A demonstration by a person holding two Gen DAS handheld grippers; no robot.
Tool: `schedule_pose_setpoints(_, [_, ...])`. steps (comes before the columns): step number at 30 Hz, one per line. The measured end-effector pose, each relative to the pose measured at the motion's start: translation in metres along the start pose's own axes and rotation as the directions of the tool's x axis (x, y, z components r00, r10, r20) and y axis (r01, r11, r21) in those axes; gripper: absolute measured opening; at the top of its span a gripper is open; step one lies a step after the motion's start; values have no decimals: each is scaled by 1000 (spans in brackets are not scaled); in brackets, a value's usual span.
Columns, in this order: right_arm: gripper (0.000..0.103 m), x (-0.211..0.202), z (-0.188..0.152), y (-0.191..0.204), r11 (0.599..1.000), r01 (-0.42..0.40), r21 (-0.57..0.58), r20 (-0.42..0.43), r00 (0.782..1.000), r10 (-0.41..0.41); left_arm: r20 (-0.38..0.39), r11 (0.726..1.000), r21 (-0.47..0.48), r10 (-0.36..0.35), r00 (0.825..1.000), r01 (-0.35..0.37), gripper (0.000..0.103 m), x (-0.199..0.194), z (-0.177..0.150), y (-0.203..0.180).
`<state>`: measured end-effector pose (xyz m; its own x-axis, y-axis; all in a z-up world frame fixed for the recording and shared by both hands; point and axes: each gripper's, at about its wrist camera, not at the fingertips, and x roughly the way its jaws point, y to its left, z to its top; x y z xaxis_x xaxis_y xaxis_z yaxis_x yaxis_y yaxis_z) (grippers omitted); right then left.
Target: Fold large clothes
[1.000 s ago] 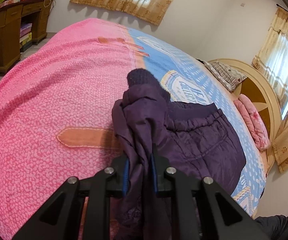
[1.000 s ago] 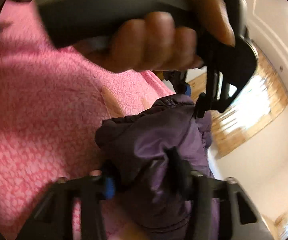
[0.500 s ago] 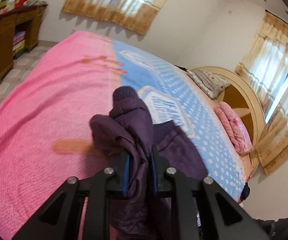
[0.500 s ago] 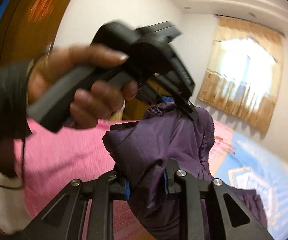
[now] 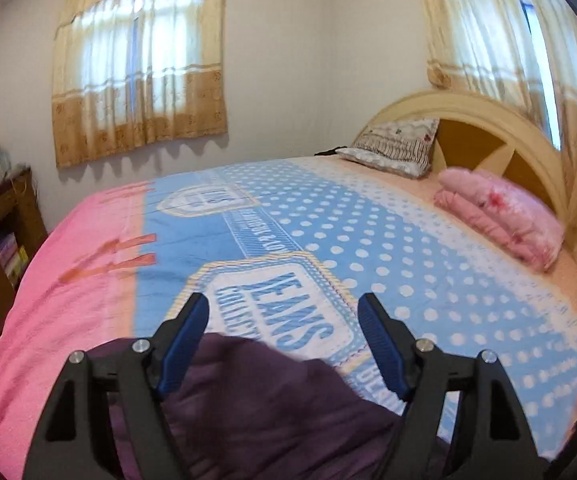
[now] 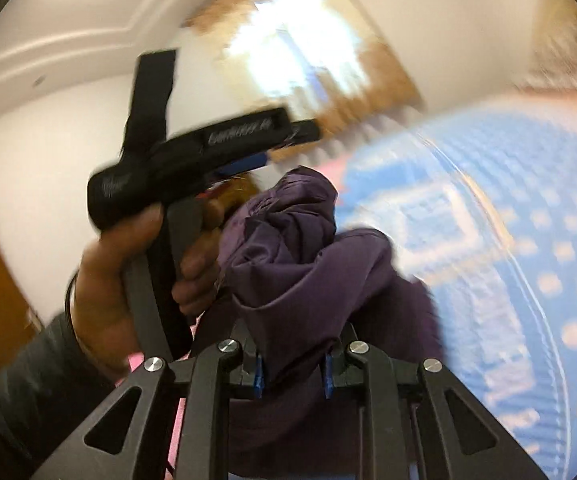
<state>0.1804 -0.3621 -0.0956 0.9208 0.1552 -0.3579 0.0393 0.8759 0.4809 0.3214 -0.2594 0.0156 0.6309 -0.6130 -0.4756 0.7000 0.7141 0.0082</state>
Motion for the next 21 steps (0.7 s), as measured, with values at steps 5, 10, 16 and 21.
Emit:
schedule_pose_setpoints(5, [25, -18, -13, -44, 996, 38, 81, -58, 998, -33, -59, 991, -115, -82, 995, 74, 80, 52, -23, 2])
schedule_pose_setpoints(10, [53, -29, 1, -68, 995, 79, 67, -40, 996, -77, -154, 917, -366, -225, 962, 156, 78, 84, -54, 36])
schedule_pose_setpoints(16, [60, -26, 36, -59, 998, 58, 12, -50, 997, -57, -171, 918, -362, -236, 957, 162, 79, 82, -59, 26])
schedule_pose_setpoints(21, [77, -24, 74, -49, 1000, 25, 8, -64, 998, -24, -182, 937, -323, -198, 963, 131, 79, 85, -58, 20])
